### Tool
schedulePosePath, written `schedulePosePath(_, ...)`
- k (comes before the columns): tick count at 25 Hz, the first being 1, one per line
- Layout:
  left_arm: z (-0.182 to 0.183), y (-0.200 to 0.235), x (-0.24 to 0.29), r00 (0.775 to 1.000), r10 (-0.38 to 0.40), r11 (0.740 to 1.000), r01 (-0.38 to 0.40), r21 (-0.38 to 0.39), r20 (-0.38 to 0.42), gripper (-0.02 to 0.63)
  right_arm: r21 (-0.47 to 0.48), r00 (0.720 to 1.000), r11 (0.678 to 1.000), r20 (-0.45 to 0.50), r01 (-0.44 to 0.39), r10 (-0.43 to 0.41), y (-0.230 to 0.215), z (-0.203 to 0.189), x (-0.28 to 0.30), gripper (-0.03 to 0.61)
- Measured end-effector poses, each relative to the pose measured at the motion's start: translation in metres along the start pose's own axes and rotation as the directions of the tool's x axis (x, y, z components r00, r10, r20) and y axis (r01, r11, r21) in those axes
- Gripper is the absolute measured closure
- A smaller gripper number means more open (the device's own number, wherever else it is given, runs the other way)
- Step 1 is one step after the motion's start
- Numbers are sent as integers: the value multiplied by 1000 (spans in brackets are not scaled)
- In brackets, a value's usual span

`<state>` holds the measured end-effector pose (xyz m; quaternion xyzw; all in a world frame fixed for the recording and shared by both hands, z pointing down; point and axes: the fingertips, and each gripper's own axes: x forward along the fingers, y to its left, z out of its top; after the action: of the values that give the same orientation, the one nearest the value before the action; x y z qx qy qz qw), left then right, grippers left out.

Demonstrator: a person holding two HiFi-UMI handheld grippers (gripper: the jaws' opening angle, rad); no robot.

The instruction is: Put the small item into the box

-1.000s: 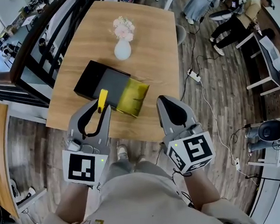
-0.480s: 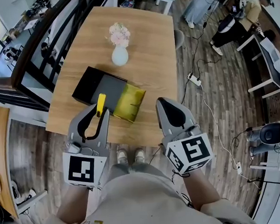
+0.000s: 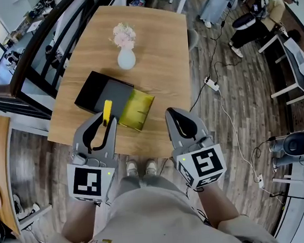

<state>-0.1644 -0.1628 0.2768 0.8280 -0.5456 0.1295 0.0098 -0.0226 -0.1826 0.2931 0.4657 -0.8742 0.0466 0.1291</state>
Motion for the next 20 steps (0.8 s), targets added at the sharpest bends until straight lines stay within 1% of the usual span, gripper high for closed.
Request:
schedulePosePath(5,-7,-10,18,999,-22,1000,23,5,-44,543,12,1000,1000,-12,-4,4,-11,-9,-1,578)
schedulePosePath(7,-14,-11,27,998,-37,999,37,-8,-56,543,18,1000,1000,-24,-9,9,-15,-14,3,578)
schedulePosePath(9,-24,-13,37,995,-46,999,44,-23,-90,543,25,999,1000,-41,-14,15,-20,-22,7,578)
schedulePosePath(13,-52,-17,60,985,-54,999,52,-12,-166,543,40,997,999,-69,-22,25,-27,-36,18,578)
schedulePosePath(16,-76,-17,77,976,-58,998,52,-30,-212,543,50,995,998,-88,-37,42,-29,-46,29,578)
schedulePosePath(20,-114,-21,97,953,-76,997,67,-41,-292,543,62,991,996,-117,-56,63,-32,-61,42,578)
